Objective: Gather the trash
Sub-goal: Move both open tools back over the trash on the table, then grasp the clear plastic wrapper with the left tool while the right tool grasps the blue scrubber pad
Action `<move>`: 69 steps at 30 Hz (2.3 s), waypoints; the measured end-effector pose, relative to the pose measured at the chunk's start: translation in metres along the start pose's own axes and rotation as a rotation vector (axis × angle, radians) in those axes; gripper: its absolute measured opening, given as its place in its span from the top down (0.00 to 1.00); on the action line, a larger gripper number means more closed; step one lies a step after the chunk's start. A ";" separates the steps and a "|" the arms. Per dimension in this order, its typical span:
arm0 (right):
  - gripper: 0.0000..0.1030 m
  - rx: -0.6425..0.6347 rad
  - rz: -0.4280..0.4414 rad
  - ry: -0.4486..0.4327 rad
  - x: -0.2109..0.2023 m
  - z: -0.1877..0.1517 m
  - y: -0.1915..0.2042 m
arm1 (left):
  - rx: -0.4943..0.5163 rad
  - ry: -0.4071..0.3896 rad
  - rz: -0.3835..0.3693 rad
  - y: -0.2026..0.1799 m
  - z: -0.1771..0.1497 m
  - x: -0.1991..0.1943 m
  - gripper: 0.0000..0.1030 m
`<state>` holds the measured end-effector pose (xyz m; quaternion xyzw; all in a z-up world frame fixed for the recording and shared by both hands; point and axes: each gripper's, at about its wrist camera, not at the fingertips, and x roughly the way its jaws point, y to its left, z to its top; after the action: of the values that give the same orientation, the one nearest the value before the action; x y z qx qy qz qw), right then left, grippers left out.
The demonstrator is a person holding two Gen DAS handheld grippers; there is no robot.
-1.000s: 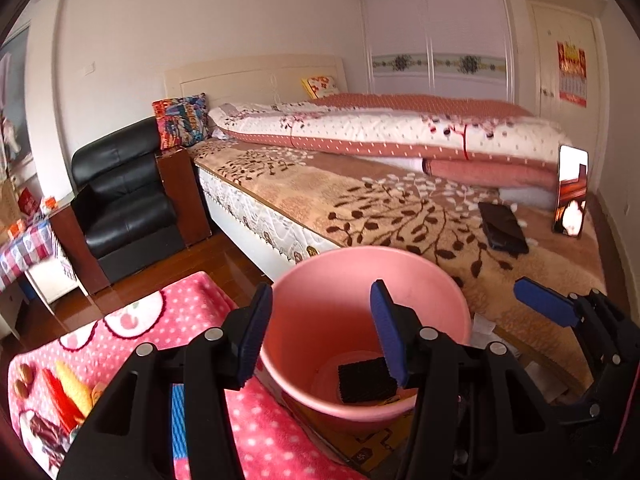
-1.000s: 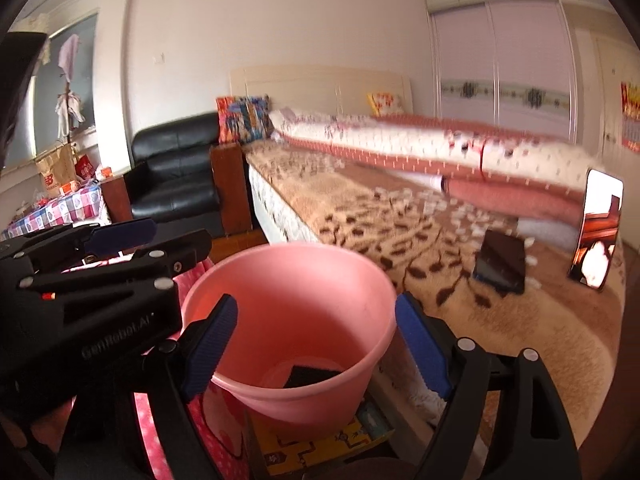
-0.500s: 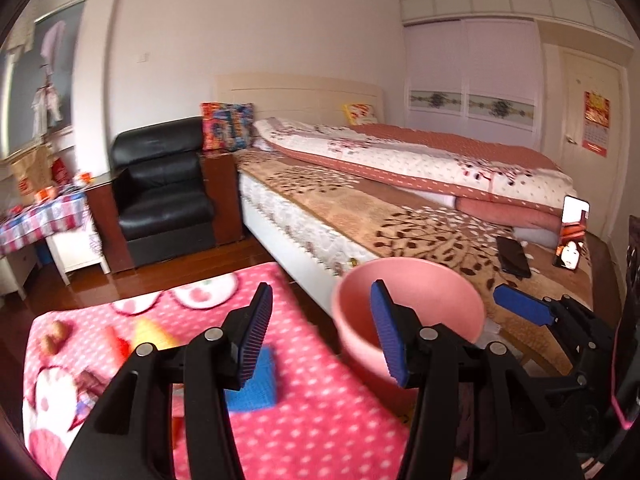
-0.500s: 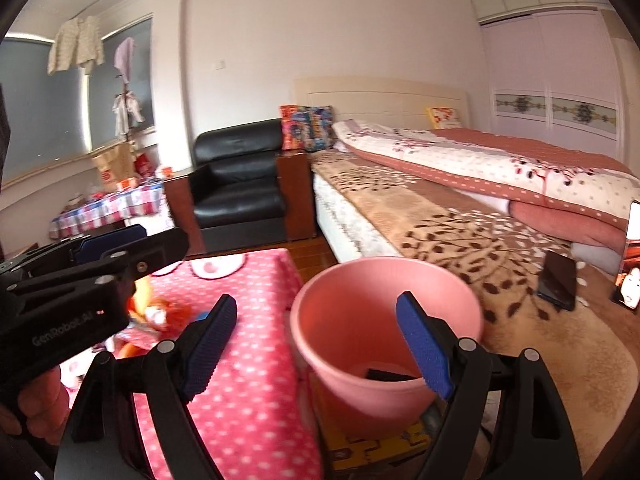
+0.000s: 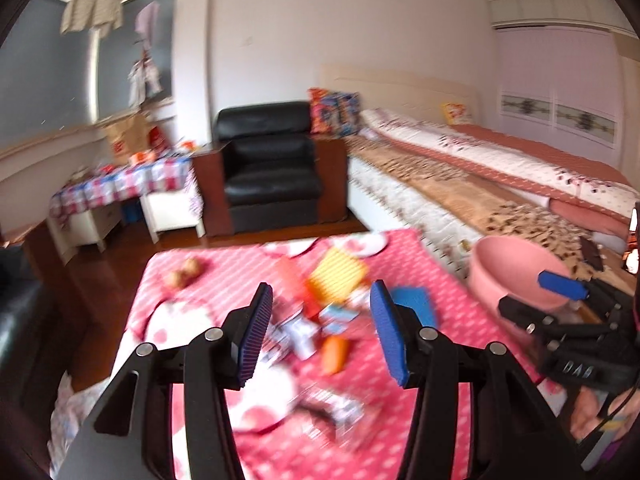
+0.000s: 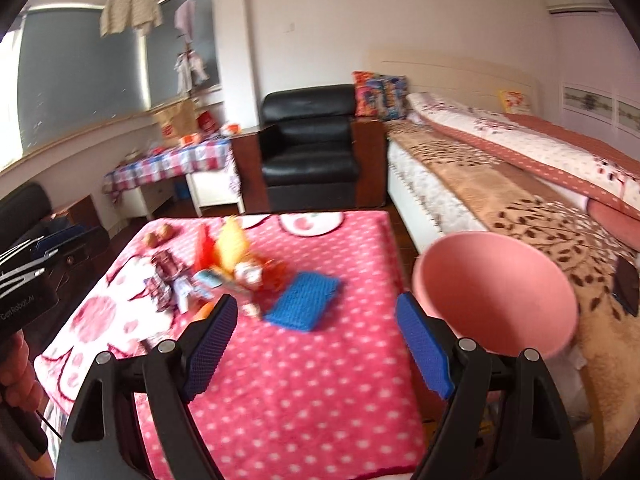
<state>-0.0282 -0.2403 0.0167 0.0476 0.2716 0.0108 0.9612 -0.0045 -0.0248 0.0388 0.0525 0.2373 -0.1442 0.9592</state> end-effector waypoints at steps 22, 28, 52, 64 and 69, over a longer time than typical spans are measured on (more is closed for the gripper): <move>0.31 -0.030 0.086 0.169 0.048 -0.032 0.021 | -0.136 0.429 -0.076 0.019 -0.089 0.065 0.57; 0.31 -0.022 0.095 0.183 0.054 -0.033 0.019 | -0.152 0.426 -0.123 0.016 -0.082 0.069 0.71; 0.44 0.128 0.078 0.291 0.135 -0.001 -0.012 | -0.077 0.243 -0.122 0.011 -0.041 0.045 0.92; 0.94 0.174 0.101 0.358 0.149 -0.008 -0.019 | -0.072 0.219 -0.147 0.008 -0.026 0.058 0.92; 0.94 0.168 0.090 0.294 0.119 -0.004 -0.025 | -0.058 0.201 -0.172 -0.004 -0.015 0.066 0.92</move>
<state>0.0715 -0.2592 -0.0510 0.1378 0.4069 0.0380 0.9022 0.0435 -0.0422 -0.0052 0.0184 0.3397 -0.2133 0.9158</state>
